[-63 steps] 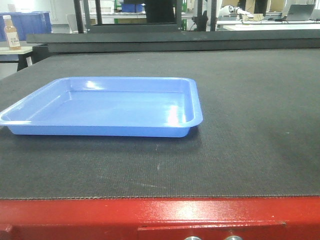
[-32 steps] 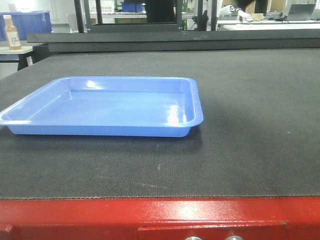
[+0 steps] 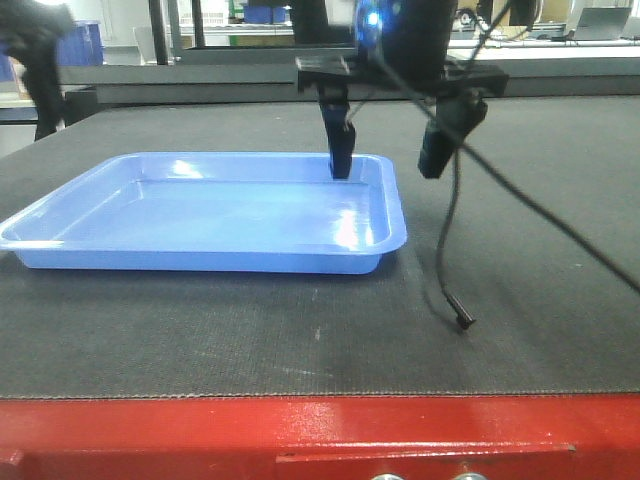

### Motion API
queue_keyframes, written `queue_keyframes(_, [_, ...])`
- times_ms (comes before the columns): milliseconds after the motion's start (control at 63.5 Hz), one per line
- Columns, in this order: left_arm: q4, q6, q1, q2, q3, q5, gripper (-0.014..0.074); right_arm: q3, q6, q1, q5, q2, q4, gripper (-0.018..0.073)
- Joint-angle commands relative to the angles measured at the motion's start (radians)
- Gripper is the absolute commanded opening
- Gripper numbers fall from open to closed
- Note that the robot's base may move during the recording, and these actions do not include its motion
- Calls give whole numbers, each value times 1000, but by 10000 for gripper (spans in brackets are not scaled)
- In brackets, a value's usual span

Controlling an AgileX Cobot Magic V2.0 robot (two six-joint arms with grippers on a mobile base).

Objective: Grab blue tray and place on right shelf
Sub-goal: 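Lower both grippers onto opposite rims of the blue tray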

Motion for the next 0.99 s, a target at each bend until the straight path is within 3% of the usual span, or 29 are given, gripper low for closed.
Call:
queue_keyframes(0, [-8, -26, -5, -3, -68, -18, 382, -44, 53, -8, -15, -46, -61, 623])
queue_keyframes(95, [-8, -26, -5, 42, -90, -18, 382, -44, 95, -14, -25, -35, -84, 623])
queue_keyframes(630, [-32, -26, -5, 192, -95, -31, 382, -44, 95, -20, -90, 30, -43, 595])
queue_keyframes(740, [-36, -26, -5, 196, -95, -31, 381, -44, 94, -17, -103, 31, -31, 470])
queue_keyframes(835, [-36, -26, -5, 196, -95, -31, 361, -44, 94, -17, -98, 31, -30, 307])
queue_keyframes(977, [-38, -26, -5, 196, -95, -29, 191, -44, 93, -17, -73, 31, -30, 45])
